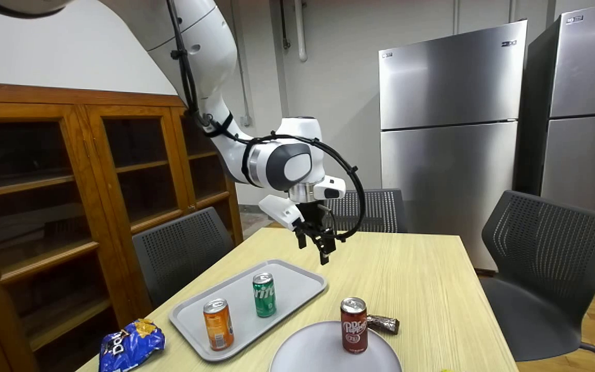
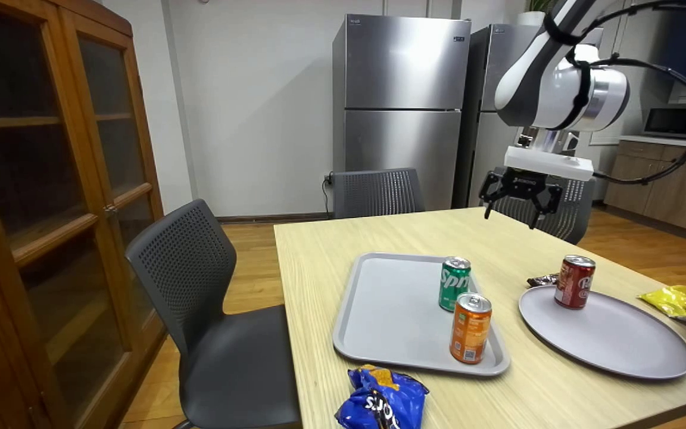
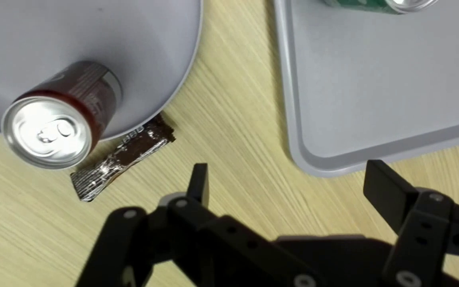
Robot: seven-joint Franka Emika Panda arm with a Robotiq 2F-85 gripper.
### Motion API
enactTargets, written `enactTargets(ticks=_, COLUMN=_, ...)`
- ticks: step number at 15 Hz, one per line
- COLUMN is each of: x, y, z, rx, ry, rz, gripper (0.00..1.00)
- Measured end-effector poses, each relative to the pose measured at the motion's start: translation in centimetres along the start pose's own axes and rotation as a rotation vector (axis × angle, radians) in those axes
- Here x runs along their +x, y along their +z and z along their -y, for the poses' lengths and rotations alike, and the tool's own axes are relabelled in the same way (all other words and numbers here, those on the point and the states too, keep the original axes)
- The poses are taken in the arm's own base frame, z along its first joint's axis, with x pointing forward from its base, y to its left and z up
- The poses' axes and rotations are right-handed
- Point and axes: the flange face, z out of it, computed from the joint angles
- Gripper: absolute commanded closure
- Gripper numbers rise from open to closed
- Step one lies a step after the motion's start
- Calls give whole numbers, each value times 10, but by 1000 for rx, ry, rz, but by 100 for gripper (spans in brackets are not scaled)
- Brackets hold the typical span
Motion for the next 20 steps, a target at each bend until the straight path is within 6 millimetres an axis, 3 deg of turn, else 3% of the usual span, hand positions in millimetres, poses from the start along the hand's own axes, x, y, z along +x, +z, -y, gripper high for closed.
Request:
enactTargets(ticks=9, x=-37, y=17, z=59, rx=67, ry=-108, rz=118, gripper=0)
enactTargets(ticks=13, x=-48, y=23, z=68, rx=72, ry=-151, rz=171, gripper=0)
enactTargets(ticks=20, x=-50, y=24, z=68, rx=71, ry=-163, rz=181, gripper=0)
